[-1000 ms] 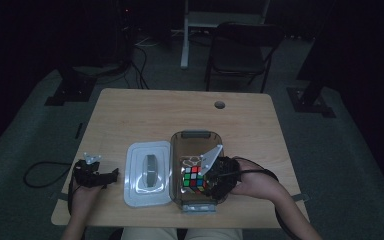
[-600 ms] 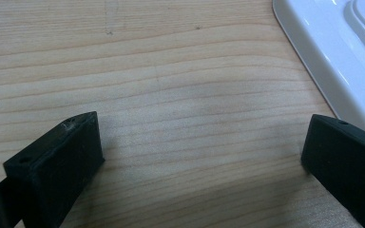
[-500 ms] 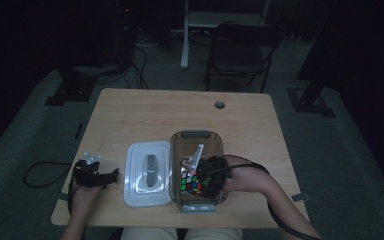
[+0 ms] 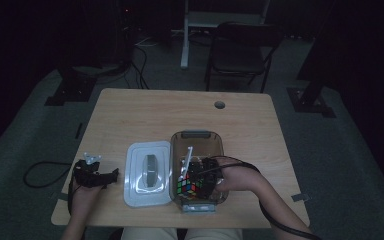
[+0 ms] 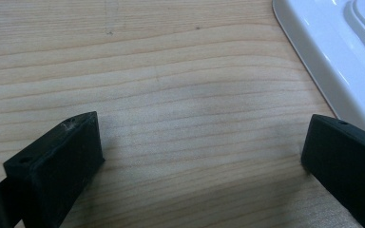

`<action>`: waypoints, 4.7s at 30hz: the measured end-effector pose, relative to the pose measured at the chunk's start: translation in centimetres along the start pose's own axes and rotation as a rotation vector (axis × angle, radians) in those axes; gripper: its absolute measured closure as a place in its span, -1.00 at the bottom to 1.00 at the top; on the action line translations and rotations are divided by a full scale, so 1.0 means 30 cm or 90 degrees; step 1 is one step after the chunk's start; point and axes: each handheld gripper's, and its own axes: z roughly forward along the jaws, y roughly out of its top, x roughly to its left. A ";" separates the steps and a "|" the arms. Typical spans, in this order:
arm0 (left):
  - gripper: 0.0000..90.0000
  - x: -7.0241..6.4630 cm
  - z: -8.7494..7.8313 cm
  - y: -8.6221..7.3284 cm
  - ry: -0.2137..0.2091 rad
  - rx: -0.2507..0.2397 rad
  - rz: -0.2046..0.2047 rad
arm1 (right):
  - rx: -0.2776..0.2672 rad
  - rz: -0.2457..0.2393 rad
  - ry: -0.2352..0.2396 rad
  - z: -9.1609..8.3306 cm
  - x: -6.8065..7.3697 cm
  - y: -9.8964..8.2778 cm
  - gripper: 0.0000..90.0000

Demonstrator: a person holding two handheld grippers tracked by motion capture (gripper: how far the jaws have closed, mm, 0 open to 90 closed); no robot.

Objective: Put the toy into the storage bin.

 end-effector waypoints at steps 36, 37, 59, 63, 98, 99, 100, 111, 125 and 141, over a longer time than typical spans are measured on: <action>-0.99 0.000 0.000 0.000 0.000 0.000 0.000 | 0.022 0.013 0.006 0.056 -0.019 0.029 -0.25; -0.99 0.000 0.000 0.000 0.000 0.000 0.000 | 0.022 0.018 0.010 0.055 -0.019 0.027 -0.25; -0.99 0.000 0.000 0.000 0.000 0.000 0.000 | -0.111 0.080 -0.010 -0.036 -0.026 -0.069 -0.40; -0.99 0.000 0.000 0.000 0.000 0.000 0.000 | -0.142 0.095 -0.020 -0.055 -0.027 -0.095 -0.44; -0.99 -0.001 0.000 -0.001 -0.002 0.000 0.003 | -0.449 0.323 -0.185 -0.133 -0.035 -0.370 -0.76; -0.99 -0.001 0.000 -0.001 -0.002 0.000 0.003 | -0.449 0.323 -0.185 -0.133 -0.035 -0.370 -0.76; -0.99 -0.001 -0.001 0.000 -0.002 0.000 0.003 | -0.461 0.336 -0.196 -0.136 -0.033 -0.391 -0.76; -0.99 -0.002 -0.001 0.000 -0.007 0.000 0.008 | -0.498 0.408 -0.253 -0.108 -0.032 -0.519 -0.76; -0.99 -0.002 -0.001 -0.001 -0.007 0.000 0.008 | -0.518 0.484 -0.347 0.000 -0.022 -0.626 -0.76; -0.99 -0.003 -0.001 -0.001 -0.009 0.000 0.008 | -0.470 0.527 -0.345 0.178 -0.014 -0.682 -0.76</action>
